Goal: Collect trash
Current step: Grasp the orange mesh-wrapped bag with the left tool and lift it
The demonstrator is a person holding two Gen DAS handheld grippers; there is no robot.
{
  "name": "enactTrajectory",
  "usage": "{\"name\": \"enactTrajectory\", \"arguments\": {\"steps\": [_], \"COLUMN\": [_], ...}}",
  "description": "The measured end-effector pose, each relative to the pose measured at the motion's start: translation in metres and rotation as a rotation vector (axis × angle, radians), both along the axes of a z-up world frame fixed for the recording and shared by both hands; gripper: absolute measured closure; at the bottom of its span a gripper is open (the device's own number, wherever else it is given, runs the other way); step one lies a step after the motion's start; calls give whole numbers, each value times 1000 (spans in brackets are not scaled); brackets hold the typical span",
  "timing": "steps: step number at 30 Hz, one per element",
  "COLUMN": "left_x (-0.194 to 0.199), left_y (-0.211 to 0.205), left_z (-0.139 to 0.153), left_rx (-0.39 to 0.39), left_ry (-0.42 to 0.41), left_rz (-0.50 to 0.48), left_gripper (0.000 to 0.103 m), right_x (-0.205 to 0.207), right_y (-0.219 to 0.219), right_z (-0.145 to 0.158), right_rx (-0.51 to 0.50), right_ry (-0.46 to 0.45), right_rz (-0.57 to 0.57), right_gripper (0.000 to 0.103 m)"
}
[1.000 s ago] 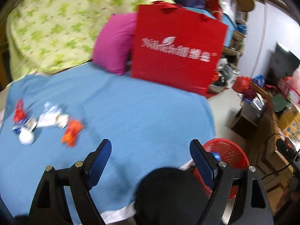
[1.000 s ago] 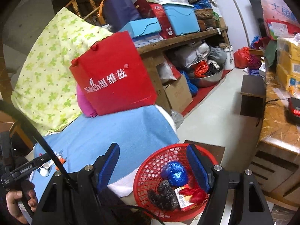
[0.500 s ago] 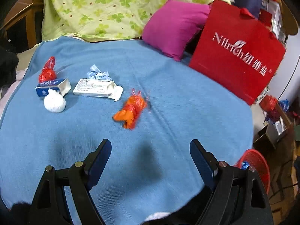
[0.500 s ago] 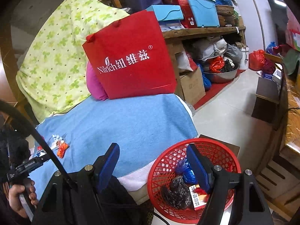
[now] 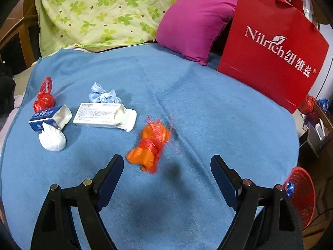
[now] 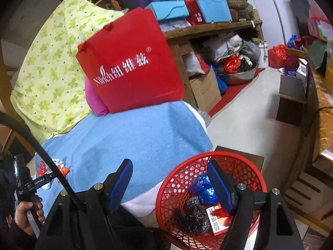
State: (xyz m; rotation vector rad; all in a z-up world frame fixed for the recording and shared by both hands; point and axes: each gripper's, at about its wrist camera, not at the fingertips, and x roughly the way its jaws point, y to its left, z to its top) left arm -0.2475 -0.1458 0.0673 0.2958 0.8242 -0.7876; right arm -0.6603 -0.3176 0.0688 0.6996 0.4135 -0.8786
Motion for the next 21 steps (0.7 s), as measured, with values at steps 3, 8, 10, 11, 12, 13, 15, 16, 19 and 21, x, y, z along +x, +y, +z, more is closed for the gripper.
{"name": "enactTrajectory", "arguments": {"steps": [3,8,10,11,12,13,15,16,19,21], "left_x": [11,32,41,46,50,52,52,50,43,40], "left_y": [-8,-23,-26,-25,-23,-22,-20,-17,-6,13], "left_z": [-4,-18,-26,-31,-35,-37,-40,-38,-30,-17], "left_rx": [4,38,60,60,49,33,44,38,20,-21], "left_ry": [14,11,18,36,64,87,97,88,70,50], "left_rz": [0,3,26,33,35,24,-1,-10,-33,-17], "left_gripper": [17,17,17,17,19,44,65,66,69,69], "right_x": [12,30,38,42,44,48,56,61,72,79], "right_y": [-3,-2,-2,-2,-1,0,4,6,13,18], "right_z": [-3,2,1,1,1,2,5,6,11,14], "right_rx": [8,-7,-5,-3,-4,-6,-15,-20,-32,-42], "right_ry": [13,31,48,53,56,59,69,73,78,82], "right_rz": [21,48,63,71,76,83,102,115,138,157], "right_gripper": [26,26,26,26,26,26,26,26,26,26]}}
